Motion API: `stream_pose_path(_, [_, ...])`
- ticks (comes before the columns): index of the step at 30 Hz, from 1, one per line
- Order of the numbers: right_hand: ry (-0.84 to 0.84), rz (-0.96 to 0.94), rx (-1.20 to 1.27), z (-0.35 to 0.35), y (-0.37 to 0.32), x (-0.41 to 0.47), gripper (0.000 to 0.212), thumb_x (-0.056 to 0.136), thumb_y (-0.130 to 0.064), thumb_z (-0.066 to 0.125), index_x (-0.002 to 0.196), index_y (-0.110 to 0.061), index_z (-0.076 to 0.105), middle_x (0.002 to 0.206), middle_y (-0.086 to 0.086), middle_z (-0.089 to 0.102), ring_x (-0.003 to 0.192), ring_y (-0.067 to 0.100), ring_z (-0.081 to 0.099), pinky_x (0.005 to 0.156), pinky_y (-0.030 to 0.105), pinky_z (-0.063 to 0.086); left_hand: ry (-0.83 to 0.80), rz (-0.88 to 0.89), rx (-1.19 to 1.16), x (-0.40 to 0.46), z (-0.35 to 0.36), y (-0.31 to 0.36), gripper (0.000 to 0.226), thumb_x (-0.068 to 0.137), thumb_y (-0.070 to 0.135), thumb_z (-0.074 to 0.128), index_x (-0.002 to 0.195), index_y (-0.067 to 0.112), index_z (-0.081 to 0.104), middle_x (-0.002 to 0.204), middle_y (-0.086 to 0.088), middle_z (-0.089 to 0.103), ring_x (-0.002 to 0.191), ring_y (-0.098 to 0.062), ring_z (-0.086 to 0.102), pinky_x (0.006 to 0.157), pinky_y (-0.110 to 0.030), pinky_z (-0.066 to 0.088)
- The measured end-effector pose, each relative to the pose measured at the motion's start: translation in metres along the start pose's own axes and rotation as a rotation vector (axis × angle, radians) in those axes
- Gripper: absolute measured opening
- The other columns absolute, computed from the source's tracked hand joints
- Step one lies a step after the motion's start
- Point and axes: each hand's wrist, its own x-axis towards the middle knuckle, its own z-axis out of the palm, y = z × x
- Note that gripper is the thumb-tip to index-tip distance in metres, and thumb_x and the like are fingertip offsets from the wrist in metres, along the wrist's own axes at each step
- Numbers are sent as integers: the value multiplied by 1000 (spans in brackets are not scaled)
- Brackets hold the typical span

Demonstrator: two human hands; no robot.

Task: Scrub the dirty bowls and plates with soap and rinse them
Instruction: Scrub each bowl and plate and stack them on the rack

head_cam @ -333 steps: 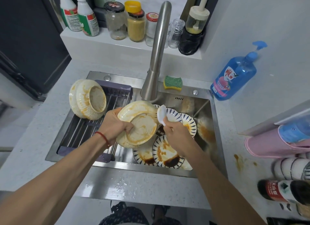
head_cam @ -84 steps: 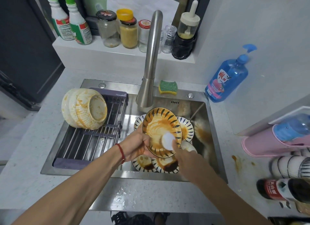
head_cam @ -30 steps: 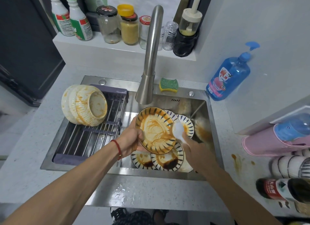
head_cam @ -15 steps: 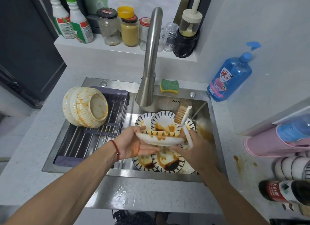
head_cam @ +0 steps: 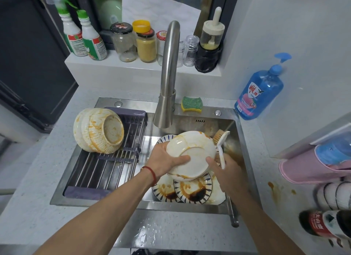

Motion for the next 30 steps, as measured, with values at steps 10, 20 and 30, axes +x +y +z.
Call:
stream_pose_path(10, [-200,-414,-575,15,-42,-27,67,108,-23,46,163,-30,9,70,-7,53,56,7,49,49,23,42,281,206,650,0,7,8,36,75,30,90,109,25,77,96,3,76,88,-13,64,67,-19,46])
stream_pose_path(20, [-201,-278,-557,11,-61,-23,63,108,-17,45,163,-27,17,73,-5,54,61,9,53,53,27,45,237,214,612,-7,1,9,32,77,33,90,103,23,75,84,10,68,84,-11,65,58,-9,41])
stream_pose_path(30, [-252,-353,-504,12,-69,-40,61,108,-14,44,163,-24,19,72,-8,48,63,6,47,53,21,38,199,220,508,-7,-13,4,33,68,29,95,96,30,76,90,11,76,87,-14,70,81,-34,60])
